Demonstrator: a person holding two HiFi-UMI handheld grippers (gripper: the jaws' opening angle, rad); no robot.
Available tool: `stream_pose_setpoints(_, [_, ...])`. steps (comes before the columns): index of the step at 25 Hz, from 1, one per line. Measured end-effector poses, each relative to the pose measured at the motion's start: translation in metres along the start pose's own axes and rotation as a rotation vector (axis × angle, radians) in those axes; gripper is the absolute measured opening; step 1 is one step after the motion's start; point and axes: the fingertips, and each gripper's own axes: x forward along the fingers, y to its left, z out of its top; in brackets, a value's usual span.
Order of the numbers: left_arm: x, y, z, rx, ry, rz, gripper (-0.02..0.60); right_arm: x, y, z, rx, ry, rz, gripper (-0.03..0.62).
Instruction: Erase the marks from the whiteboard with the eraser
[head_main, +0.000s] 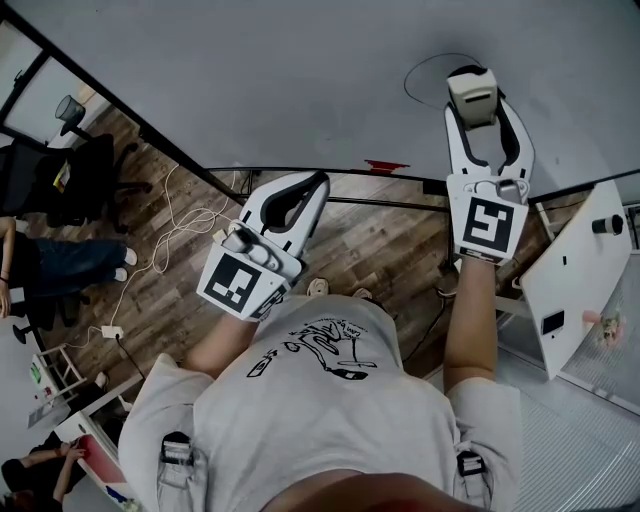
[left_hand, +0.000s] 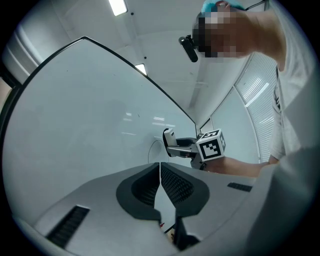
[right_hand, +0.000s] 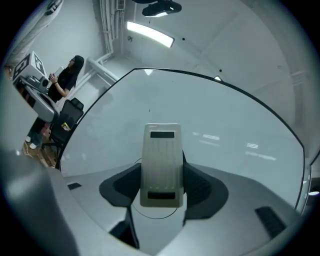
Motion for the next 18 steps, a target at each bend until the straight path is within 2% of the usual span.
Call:
stream_pose_setpoints(5, [-0.001, -0.001, -0.003, -0.005, 0.006, 0.004, 0.026, 0.017, -0.013, 0.000, -0.013, 0.004, -0.007, 0.258])
stream_pose_setpoints(18, [-0.004, 0.001, -0.010, -0.029, 0.012, 0.014, 0.026, 0.040, -0.014, -0.006, -0.027, 0.015, -0.005, 0.258])
